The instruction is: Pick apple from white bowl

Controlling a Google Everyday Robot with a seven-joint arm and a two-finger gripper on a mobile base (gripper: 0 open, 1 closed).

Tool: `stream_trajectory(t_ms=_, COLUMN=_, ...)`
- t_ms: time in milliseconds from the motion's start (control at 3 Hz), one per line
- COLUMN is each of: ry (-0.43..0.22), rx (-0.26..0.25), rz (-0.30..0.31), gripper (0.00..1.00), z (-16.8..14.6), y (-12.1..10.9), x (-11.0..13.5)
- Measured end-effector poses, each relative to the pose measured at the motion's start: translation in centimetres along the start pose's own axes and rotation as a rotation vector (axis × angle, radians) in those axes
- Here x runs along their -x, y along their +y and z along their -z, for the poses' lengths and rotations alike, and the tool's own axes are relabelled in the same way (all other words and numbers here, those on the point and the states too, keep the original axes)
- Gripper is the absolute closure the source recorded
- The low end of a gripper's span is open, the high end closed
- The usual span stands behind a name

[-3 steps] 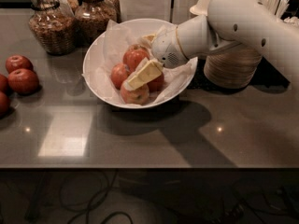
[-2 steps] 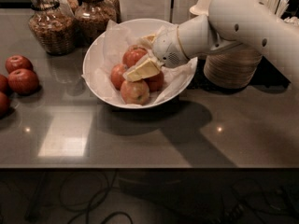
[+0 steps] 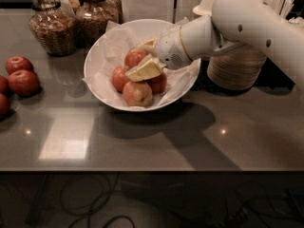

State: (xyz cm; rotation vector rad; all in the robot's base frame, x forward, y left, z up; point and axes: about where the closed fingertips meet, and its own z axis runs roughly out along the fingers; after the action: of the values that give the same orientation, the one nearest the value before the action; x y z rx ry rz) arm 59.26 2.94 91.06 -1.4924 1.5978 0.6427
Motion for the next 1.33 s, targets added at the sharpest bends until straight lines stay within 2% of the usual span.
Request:
stream_trajectory(t_ms=333, ry=0.0, rx=0.0, rz=0.0, gripper=1.0, z=0.0, y=0.0, x=0.0)
stream_trajectory(t_ms=667, ry=-0.015, rx=0.008, rz=-0.017, gripper=1.0, z=0.1, y=-0.1, x=-0.2)
stream_trajectory(t_ms=1000, ry=-0.102, rx=0.032, rz=-0.038, gripper=1.0, z=1.5, y=-1.0, x=-0.5)
stream_trajectory(t_ms=1333, ry=-0.187, rx=0.024, rz=-0.032, gripper=1.0, z=5.1, y=-2.6, x=0.1)
